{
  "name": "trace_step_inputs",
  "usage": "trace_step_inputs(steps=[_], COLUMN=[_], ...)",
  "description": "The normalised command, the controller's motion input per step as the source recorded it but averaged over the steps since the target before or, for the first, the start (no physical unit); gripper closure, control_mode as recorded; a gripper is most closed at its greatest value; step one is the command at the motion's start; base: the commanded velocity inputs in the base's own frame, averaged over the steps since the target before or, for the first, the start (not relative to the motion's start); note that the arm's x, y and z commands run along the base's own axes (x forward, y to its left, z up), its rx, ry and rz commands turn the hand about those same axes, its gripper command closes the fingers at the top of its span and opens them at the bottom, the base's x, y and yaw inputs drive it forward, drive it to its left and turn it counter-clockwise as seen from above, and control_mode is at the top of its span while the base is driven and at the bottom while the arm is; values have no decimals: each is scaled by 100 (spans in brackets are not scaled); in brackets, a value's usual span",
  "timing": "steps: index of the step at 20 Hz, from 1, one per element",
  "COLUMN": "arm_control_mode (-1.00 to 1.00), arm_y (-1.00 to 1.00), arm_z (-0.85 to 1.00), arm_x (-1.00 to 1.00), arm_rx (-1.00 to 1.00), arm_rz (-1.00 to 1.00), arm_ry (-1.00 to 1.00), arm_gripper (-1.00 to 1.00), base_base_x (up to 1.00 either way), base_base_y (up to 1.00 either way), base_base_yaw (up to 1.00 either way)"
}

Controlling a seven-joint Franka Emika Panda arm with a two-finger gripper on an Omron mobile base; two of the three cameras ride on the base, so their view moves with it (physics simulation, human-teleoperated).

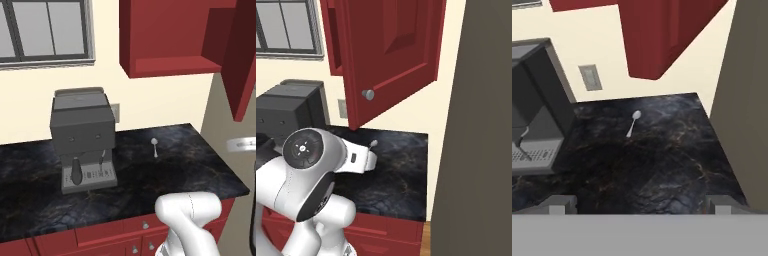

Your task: Close all open cabinet doors.

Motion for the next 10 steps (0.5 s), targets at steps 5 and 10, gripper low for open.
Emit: trace_step_inputs(steps=[5, 10], arm_control_mode=[-100, -100], arm_y=[-31, -22], arm_z=[0, 5], arm_x=[-5, 0], arm_rx=[0, 1], arm_rz=[-4, -2], arm_ry=[-10, -5], arm_gripper=[-100, -100], base_base_x=[0, 0], base_base_y=[0, 0], base_base_yaw=[0, 0])
